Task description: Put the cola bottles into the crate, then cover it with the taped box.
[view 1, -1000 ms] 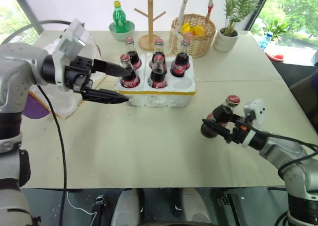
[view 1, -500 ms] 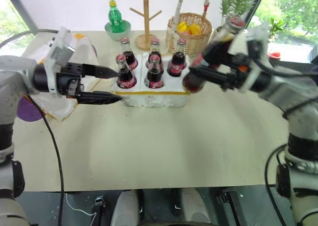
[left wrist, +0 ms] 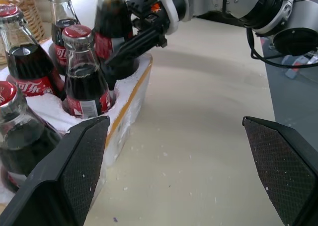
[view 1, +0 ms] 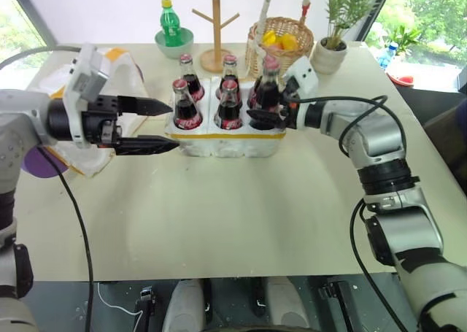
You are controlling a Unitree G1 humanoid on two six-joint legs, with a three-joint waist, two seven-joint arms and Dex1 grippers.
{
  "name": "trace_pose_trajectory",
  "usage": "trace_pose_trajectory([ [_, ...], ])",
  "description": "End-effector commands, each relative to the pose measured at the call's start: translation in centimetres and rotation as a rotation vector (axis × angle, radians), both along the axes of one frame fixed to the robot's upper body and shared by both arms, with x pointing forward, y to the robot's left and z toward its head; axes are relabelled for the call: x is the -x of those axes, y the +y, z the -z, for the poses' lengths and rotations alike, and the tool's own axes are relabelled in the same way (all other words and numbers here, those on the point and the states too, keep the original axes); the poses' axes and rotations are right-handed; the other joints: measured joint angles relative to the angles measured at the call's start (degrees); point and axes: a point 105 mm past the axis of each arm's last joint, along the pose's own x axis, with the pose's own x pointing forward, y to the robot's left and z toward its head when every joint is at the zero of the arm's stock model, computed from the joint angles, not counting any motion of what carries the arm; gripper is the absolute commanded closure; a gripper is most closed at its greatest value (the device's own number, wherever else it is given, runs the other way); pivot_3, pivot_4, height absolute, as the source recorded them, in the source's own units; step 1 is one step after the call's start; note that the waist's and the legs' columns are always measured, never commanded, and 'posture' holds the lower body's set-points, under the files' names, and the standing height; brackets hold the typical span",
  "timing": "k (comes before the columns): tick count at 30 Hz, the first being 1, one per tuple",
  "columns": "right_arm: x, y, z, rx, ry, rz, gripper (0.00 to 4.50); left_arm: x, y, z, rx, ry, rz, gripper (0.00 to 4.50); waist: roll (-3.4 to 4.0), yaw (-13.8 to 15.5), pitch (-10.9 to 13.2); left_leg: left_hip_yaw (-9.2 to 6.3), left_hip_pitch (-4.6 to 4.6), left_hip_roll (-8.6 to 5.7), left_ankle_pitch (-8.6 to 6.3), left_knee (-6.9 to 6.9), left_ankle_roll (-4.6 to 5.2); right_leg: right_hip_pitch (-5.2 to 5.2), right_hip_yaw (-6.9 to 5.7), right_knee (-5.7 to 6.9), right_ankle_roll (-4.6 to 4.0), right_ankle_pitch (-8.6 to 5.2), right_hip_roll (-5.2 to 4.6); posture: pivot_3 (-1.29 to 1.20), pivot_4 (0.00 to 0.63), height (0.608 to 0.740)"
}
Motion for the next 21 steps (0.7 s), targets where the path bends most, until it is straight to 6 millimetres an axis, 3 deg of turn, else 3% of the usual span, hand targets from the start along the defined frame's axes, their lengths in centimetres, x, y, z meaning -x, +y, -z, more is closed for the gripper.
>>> trace_pose_trajectory([
  [1,0.3,0.0,-1.7,0.001,-0.079,0.005,0.03,0.3,1.4,-1.1,-0.005,-0.055,-0.077,0.00,0.00,0.0,0.0,0.00,0.01,0.00,0.00,-0.02,0.00,-0.01,0.00,0.00,0.00,0.00,0.01,0.00,0.150,0.740],
  [6,2.3,-1.9,-5.7,-0.063,-0.123,-0.046,0.03,1.4,4.4,-1.6,-0.038,-0.045,-0.217,0.00,0.02,-0.1,0.0,-0.04,-0.01,0.05,0.01,-0.05,-0.02,-0.05,0.01,-0.03,-0.01,0.00,0.00,0.00,0.150,0.740],
  [9,3.8,-4.9,-9.5,-0.057,-0.187,-0.046,0.03,2.3,8.5,-2.3,-0.107,-0.044,-0.409,0.00,0.04,0.0,0.0,-0.05,-0.03,0.07,-0.03,-0.10,0.04,-0.09,0.01,-0.10,-0.01,0.00,-0.04,0.00,0.150,0.740],
  [11,4.9,-8.0,-11.0,-0.018,-0.197,-0.027,0.03,2.6,13.8,-2.7,-0.206,-0.026,-0.677,0.00,0.05,0.1,0.1,-0.04,-0.03,0.05,-0.05,-0.11,0.07,-0.10,0.00,-0.12,-0.01,-0.01,-0.07,0.00,0.150,0.740],
  [13,6.0,-10.1,-11.6,0.025,-0.188,-0.024,0.03,3.7,18.1,-3.3,-0.279,0.016,-0.882,0.00,0.04,0.2,0.1,0.02,0.02,0.02,-0.09,-0.16,0.13,-0.10,-0.01,-0.13,-0.03,-0.02,-0.09,0.00,0.150,0.740],
  [15,6.9,-11.3,-11.6,0.064,-0.177,-0.029,0.03,5.0,20.7,-3.6,-0.307,0.081,-0.991,0.00,0.03,0.0,0.1,0.13,0.11,0.03,-0.09,-0.26,0.13,-0.07,-0.04,-0.21,-0.17,-0.11,-0.07,0.00,0.150,0.740],
  [17,7.5,-11.8,-11.5,0.091,-0.176,-0.047,0.03,5.8,22.1,-3.5,-0.333,0.136,-1.041,0.00,0.02,-0.3,0.0,0.24,0.26,0.04,-0.09,-0.37,0.11,-0.01,-0.02,-0.20,-0.21,-0.13,-0.09,0.00,0.150,0.740],
  [21,8.2,-11.1,-11.9,0.072,-0.184,-0.121,0.03,5.7,23.8,-0.6,-0.472,0.250,-1.038,0.00,0.19,-0.4,0.0,0.43,0.32,0.06,0.00,-0.58,-0.05,-0.16,0.09,-0.15,-0.27,-0.16,-0.15,0.00,0.150,0.740],
])
